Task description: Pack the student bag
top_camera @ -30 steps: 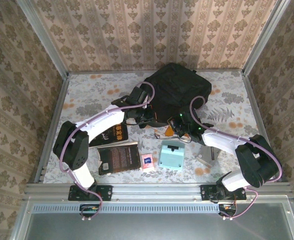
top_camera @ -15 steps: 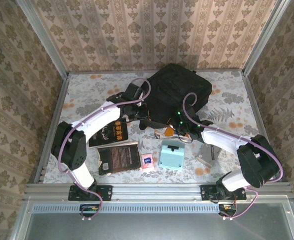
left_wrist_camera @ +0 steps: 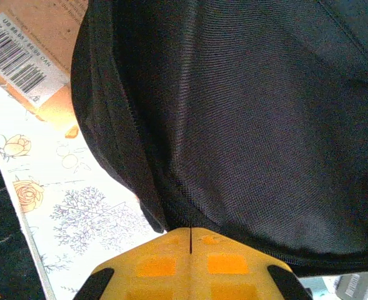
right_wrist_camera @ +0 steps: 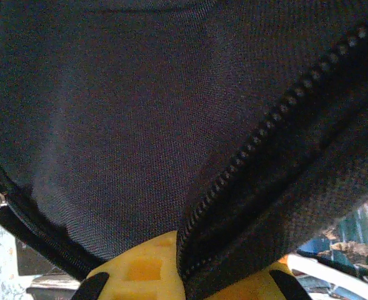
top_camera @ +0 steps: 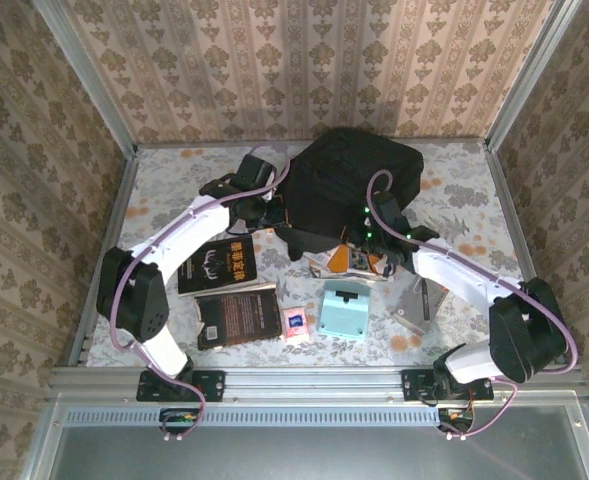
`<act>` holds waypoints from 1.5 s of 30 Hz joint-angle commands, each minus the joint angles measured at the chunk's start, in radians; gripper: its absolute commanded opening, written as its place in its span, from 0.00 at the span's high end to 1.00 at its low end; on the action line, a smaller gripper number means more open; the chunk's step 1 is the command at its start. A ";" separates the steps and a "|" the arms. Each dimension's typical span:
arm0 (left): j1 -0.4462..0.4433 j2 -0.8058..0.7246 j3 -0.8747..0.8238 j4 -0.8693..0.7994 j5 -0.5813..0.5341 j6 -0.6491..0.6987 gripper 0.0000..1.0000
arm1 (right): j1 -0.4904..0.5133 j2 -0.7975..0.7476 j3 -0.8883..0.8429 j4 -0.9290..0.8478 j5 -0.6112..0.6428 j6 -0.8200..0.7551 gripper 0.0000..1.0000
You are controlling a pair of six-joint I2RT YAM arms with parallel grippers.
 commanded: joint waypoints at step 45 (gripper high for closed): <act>-0.205 0.034 -0.031 0.293 0.252 -0.386 1.00 | -0.073 -0.313 -0.090 -0.118 -0.060 0.705 0.42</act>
